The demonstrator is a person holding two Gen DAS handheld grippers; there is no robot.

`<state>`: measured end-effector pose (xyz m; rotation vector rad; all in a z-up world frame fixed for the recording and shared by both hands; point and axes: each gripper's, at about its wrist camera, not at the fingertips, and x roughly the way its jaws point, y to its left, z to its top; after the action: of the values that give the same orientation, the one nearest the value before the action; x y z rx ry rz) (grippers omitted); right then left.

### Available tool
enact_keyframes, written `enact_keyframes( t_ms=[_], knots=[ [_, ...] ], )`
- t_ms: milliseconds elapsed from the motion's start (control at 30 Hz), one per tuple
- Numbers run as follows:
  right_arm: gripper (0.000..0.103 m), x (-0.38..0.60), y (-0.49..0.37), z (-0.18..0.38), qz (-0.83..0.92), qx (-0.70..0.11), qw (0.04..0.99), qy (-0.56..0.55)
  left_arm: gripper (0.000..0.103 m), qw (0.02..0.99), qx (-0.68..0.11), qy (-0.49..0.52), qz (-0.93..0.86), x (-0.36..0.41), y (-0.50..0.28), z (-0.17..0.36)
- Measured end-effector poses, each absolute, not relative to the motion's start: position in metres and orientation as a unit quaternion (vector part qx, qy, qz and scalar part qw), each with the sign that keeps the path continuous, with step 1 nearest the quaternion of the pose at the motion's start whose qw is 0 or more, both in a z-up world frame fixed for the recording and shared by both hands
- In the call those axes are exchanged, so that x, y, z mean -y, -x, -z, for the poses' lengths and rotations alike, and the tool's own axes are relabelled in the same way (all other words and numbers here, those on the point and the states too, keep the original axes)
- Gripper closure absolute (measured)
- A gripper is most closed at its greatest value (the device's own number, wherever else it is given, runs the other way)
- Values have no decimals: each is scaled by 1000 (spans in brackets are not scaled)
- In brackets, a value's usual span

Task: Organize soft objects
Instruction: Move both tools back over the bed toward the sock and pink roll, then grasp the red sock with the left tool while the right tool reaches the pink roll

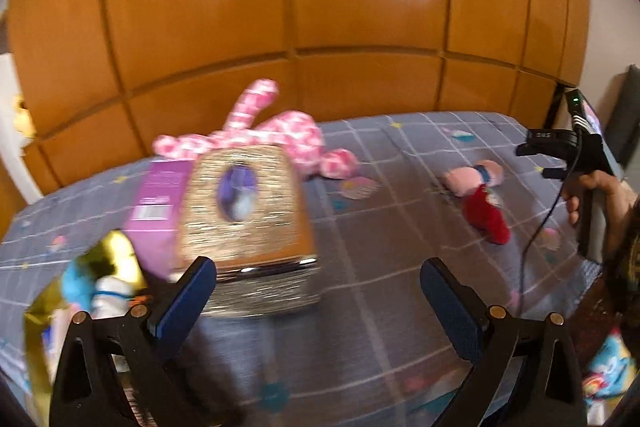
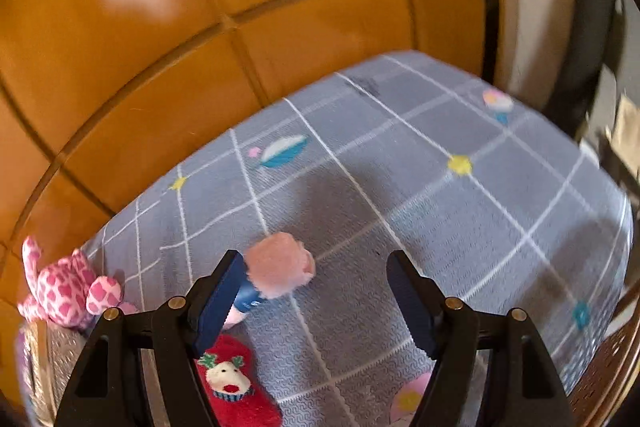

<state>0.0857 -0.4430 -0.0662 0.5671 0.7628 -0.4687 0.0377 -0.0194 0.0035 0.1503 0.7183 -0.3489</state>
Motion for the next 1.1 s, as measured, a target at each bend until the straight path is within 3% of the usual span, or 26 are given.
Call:
enact_keyframes(
  t_ms=[100,367,800,900,933,1000,1100],
  knots=[
    [28,449,-85,75,211,-378,850,-301,2,908,-365,-70,194,48,-50,5],
    [28,455,-80,76,191,-369,846,-334,28,860,-428,-69,269,130,-89,35],
    [28,458,-80,78,162,-358,845,-362,29,810,-486,-71,322,254,-129,92],
    [28,460,-80,80,160,-360,841,-371,49,805,-496,-78,315,268,-139,106],
    [28,460,-81,81,157,-362,840,-372,66,800,-505,-81,312,270,-142,112],
    [28,458,-83,81,155,-365,841,-368,77,807,-493,-74,317,263,-140,111],
    [28,457,-84,82,152,-368,842,-365,80,815,-479,-59,322,238,-132,100]
  ],
)
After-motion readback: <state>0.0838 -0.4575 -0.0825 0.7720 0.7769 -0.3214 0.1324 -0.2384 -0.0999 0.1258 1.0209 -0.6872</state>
